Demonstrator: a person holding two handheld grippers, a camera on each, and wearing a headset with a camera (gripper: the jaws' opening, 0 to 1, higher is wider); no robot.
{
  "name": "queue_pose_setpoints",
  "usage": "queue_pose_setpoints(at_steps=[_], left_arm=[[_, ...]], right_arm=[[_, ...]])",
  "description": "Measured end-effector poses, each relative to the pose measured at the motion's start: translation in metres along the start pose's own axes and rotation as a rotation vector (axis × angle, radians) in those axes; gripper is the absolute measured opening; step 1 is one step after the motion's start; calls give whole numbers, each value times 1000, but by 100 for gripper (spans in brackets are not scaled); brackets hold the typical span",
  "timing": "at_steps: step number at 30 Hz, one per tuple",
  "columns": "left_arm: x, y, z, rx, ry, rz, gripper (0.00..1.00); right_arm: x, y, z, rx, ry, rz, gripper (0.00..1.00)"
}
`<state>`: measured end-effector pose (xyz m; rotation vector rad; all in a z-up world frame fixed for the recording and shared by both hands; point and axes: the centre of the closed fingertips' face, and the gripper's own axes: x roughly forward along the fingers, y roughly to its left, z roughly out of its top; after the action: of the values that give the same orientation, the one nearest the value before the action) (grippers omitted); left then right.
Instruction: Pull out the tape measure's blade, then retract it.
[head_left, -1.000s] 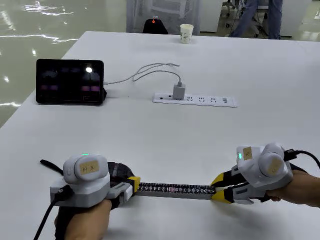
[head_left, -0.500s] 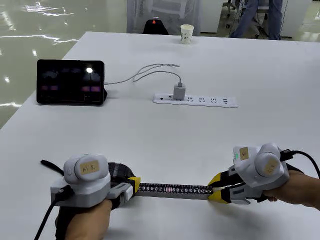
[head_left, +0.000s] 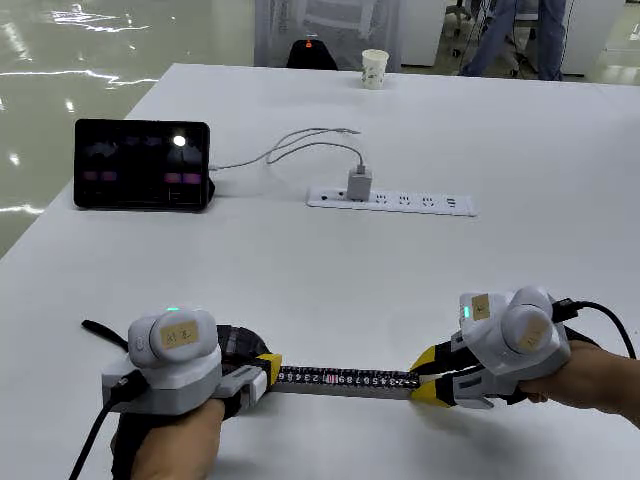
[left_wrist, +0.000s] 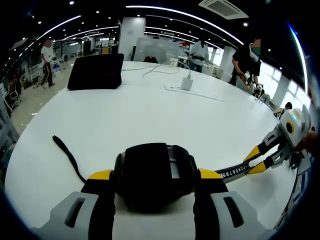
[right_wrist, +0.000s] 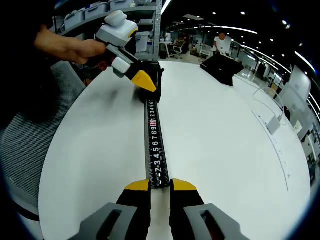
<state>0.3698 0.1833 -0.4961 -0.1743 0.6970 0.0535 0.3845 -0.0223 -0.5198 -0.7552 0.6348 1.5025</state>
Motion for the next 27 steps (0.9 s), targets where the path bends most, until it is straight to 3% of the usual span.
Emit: queue_pose_setpoints(at_steps=[27], left_arm=[[0,0,0,-4,1,-1,58]], right_arm=[[10,0,12,-5,-11,5,10]])
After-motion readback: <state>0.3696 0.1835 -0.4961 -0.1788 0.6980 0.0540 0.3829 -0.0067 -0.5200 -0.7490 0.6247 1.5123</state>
